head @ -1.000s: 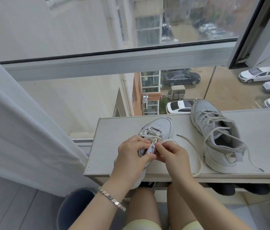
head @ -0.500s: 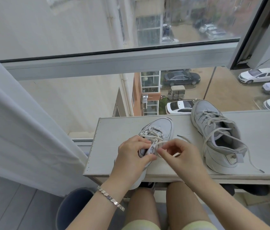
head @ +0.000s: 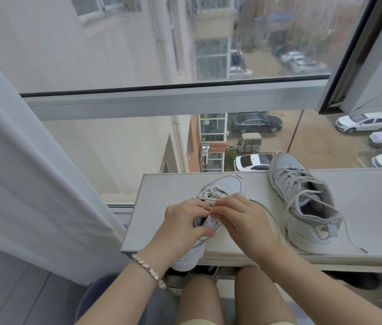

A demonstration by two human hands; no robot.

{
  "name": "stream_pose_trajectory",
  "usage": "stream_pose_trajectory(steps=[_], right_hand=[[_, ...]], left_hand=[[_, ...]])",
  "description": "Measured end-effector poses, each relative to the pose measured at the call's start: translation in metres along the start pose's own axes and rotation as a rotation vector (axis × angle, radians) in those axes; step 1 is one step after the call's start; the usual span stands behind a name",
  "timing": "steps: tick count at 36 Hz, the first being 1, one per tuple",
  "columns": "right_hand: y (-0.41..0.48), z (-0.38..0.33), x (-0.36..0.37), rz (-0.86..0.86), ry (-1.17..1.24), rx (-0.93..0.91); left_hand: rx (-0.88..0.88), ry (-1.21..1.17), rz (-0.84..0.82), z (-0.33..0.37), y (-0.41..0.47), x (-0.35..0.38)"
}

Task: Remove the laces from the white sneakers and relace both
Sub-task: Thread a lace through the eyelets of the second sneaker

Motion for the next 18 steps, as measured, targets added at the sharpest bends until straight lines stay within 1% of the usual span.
stream_pose_trajectory(steps=[3, 5, 6, 8, 9, 10, 12, 13, 14, 15, 17, 18], right_hand=[[-0.002, -0.002, -0.002, 0.085, 0.073, 0.061], [-0.001, -0.008, -0.006, 0.117, 0.197, 0.124], [0.0, -0.01, -0.011, 0.144, 0.307, 0.184], [0.0, -0.014, -0.022, 0.21, 0.634, 0.343], [0.001, -0.017, -0.028, 0.235, 0.79, 0.39], [0.002, -0.021, -0.035, 0.244, 0.912, 0.391], [0.005, -0.02, -0.054, 0.195, 1.047, 0.38], [0.004, -0.013, -0.06, 0.132, 1.065, 0.431], [0.001, -0.001, -0.063, 0.044, 1.023, 0.515], [-0.003, 0.013, -0.064, -0.074, 0.907, 0.606], [-0.014, 0.042, -0.061, -0.347, 0.56, 0.777], [-0.019, 0.053, -0.058, -0.422, 0.435, 0.834]], left_hand=[[-0.019, 0.039, 0.086, 0.001, -0.001, 0.004], [-0.051, 0.071, 0.152, -0.001, -0.001, 0.005], [-0.074, 0.087, 0.187, -0.003, 0.0, 0.005], [-0.112, 0.119, 0.245, -0.005, 0.001, 0.005], [-0.125, 0.13, 0.263, -0.006, 0.003, 0.005], [-0.14, 0.144, 0.273, -0.006, 0.004, 0.005], [-0.179, 0.17, 0.272, -0.007, 0.006, 0.005], [-0.193, 0.173, 0.265, -0.006, 0.007, 0.006], [-0.202, 0.172, 0.257, -0.006, 0.007, 0.007], [-0.208, 0.173, 0.255, -0.006, 0.007, 0.007], [-0.221, 0.19, 0.271, -0.006, 0.008, 0.007], [-0.229, 0.199, 0.273, -0.006, 0.008, 0.007]])
Point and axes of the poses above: each hand's wrist, its own y-axis towards the middle knuckle, its own x-axis out of the palm, z = x × y, the point moved 5 cm from there along y, towards the middle knuckle, and after that the axes turned 7 degrees about -z, right-handed, at the moved point
